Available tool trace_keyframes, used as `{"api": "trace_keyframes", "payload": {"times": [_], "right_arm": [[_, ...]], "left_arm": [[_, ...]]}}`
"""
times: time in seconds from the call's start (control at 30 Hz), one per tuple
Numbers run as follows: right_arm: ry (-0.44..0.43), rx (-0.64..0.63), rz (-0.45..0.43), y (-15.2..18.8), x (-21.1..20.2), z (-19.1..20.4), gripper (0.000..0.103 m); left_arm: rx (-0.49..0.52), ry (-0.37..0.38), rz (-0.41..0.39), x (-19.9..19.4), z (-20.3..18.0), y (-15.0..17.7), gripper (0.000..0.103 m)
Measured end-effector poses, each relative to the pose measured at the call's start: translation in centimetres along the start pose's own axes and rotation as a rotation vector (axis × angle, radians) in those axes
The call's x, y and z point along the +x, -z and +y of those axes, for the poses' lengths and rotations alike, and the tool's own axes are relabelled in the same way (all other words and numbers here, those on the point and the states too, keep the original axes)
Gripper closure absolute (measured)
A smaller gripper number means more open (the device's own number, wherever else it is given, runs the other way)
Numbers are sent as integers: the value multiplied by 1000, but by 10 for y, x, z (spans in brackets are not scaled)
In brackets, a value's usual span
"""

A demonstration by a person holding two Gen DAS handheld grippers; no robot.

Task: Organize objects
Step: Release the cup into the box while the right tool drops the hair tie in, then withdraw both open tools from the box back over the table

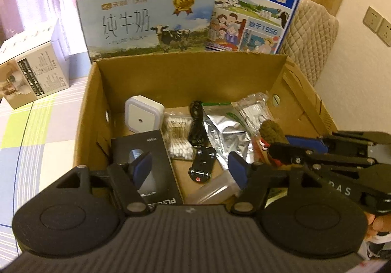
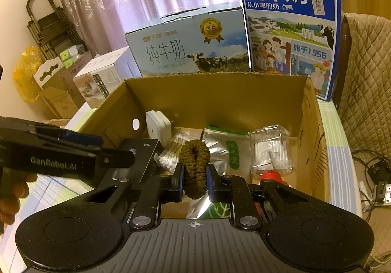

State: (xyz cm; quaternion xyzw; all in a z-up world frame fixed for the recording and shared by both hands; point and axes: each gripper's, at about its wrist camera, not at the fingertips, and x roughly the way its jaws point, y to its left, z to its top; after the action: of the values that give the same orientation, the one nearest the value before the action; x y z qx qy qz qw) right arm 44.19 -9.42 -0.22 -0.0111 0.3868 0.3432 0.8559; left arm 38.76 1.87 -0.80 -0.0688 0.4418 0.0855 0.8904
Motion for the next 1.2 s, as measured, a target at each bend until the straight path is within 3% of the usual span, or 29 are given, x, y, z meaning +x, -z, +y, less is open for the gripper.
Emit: {"api": "trace_keyframes", "payload": {"times": [0.4, 0.47, 0.53, 0.7, 1.2], "right_arm": [[-13, -10, -7, -5, 8, 7, 87], [-17, -7, -31, -8, 8, 8, 64], [7, -7, -72, -12, 4, 10, 51], [9, 25, -123, -20, -4, 6, 47], [58, 78, -131, -1, -38, 5, 36]], "left_arm": [[-40, -39, -12, -9, 19, 0, 25], [-44, -44, -14, -10, 21, 0, 22], [-44, -50, -19, -11, 22, 0, 21], [-48, -63, -39, -18, 25, -1, 15], [-40, -80, -103, -46, 21, 4, 4]]}}
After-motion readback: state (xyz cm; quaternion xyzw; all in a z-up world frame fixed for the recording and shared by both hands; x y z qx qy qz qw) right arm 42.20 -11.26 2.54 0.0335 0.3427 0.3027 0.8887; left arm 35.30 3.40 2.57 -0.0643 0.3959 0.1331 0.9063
